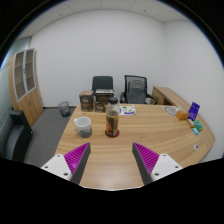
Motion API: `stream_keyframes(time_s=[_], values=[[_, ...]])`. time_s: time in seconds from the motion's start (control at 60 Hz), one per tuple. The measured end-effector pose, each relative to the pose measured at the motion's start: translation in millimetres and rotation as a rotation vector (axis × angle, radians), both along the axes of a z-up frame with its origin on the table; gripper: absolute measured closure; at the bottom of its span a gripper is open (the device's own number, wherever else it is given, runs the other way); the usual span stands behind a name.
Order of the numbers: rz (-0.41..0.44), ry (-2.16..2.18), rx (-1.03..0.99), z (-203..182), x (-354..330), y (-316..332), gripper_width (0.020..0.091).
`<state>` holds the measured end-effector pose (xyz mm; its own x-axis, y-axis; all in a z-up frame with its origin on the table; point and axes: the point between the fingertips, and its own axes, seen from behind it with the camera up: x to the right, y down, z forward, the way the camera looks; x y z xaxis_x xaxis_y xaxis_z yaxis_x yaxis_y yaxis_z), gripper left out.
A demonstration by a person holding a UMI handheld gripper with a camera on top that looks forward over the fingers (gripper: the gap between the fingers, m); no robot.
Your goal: Pour water
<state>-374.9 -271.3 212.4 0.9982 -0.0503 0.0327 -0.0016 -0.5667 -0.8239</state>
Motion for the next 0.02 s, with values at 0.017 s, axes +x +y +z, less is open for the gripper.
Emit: stream_keyframes(time_s=[0.017], values=[[0.001, -0.002, 0.001, 0.9, -0.4, -0.3, 0.0248]])
